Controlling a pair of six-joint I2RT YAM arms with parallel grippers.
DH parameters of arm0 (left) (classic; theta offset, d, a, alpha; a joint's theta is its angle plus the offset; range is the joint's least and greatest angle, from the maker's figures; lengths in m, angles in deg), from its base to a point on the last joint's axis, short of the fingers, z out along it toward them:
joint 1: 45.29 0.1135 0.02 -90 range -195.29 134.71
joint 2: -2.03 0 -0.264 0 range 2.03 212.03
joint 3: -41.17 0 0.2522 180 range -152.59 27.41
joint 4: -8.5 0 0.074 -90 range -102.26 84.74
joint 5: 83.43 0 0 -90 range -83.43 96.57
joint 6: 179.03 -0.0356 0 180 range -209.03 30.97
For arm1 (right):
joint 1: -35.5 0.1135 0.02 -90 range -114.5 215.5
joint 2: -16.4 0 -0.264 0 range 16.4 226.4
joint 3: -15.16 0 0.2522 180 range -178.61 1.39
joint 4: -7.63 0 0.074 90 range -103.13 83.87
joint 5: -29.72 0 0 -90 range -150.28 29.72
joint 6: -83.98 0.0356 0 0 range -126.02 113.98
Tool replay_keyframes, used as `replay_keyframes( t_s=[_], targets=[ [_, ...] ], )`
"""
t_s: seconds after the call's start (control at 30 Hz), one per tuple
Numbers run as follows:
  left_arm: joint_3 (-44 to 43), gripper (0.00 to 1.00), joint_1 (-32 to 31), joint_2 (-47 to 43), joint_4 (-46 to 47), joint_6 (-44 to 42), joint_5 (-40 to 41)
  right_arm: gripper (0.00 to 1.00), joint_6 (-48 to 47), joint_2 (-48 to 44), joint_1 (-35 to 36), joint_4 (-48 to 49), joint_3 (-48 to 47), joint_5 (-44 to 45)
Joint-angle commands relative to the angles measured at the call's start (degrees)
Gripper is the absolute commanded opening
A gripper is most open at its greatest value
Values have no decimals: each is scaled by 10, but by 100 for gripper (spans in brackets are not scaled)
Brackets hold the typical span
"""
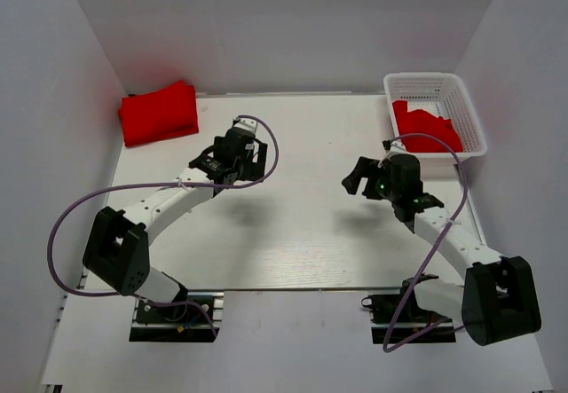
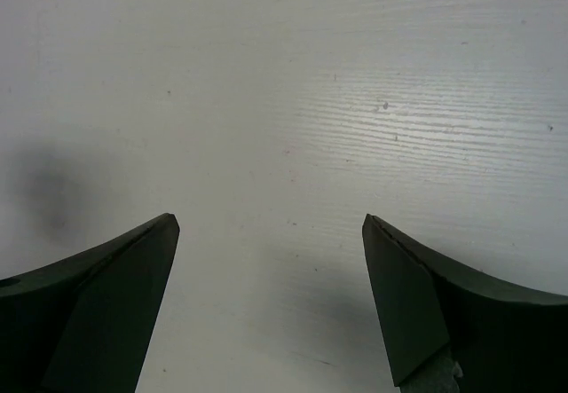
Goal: Fold and stack the t-shirts
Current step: Grab crumpled tshirt from bin with the right arm
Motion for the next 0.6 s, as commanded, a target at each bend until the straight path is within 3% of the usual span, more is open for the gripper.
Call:
replay_keyframes(
  t_s=[0.0, 0.13, 0.27, 0.57],
  targets=[
    [-2, 100, -3, -28, -6, -2, 17, 90, -11, -3, 0, 49, 8, -30],
    [-8, 100, -3, -33, -6, -2, 12, 90, -4, -16, -1, 74, 22, -35],
    [5, 100, -3, -57, -6, -2, 28, 90, -6, -22, 0, 160, 65, -77],
    [31, 100, -3, -100, 16, -2, 19, 90, -35, 29, -2, 128, 19, -78]
  ],
)
